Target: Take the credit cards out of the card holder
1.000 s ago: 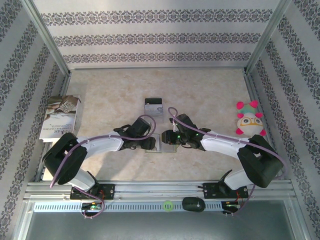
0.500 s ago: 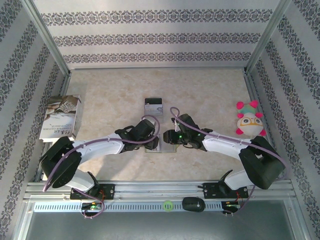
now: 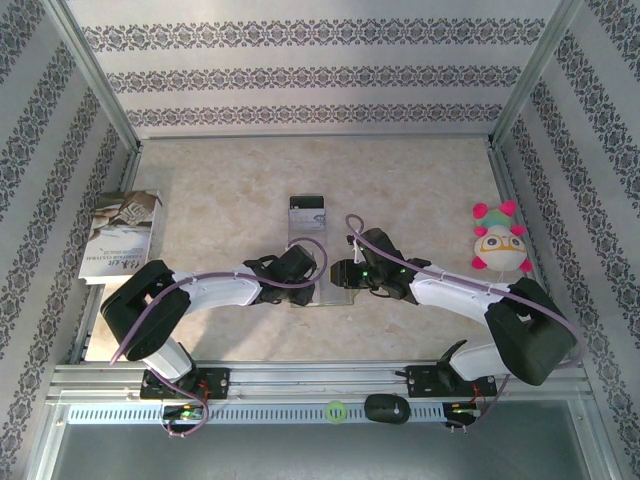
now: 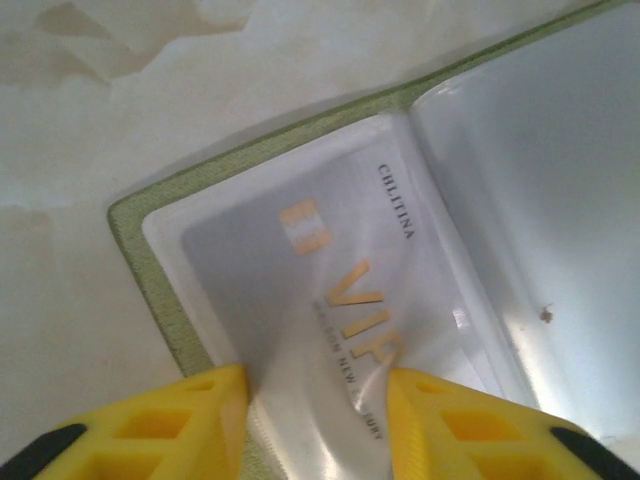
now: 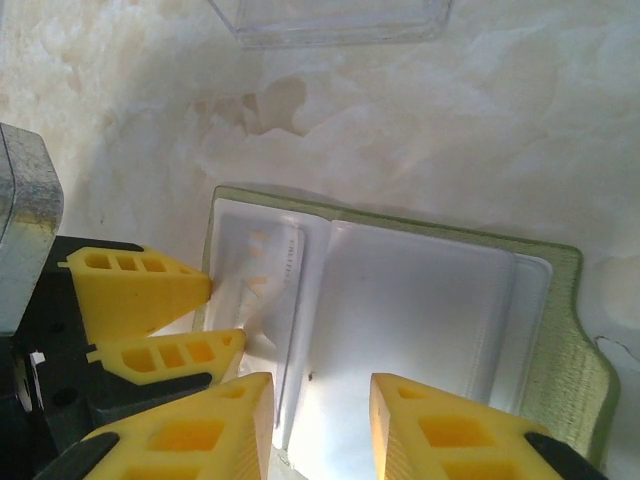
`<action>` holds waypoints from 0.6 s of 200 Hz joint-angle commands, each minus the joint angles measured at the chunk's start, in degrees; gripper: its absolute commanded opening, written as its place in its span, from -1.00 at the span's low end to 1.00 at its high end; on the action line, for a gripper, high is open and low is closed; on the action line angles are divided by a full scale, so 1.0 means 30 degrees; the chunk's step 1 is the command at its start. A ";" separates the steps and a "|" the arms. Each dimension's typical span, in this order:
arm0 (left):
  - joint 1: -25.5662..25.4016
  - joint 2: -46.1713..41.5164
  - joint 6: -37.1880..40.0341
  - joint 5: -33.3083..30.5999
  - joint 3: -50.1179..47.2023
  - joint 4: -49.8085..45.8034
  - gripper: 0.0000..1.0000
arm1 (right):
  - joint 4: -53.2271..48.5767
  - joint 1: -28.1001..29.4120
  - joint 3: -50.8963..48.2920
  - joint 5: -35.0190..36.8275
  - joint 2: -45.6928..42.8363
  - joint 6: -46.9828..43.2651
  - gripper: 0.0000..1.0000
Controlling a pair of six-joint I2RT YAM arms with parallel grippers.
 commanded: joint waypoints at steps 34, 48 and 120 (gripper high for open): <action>-0.0205 0.0460 -0.0049 0.0424 -0.0517 -0.0055 -0.34 | 0.0081 0.0155 0.0436 -0.0998 0.0705 -0.0670 -0.41; -0.0209 0.0372 -0.0063 0.0430 -0.0577 -0.0050 -0.34 | 0.0216 0.0297 0.0811 -0.1981 0.1484 -0.0811 -0.47; -0.0205 0.0328 -0.0107 0.0488 -0.0636 -0.0127 -0.33 | 0.2162 0.0672 0.2026 -0.4600 0.4832 -0.0248 -0.62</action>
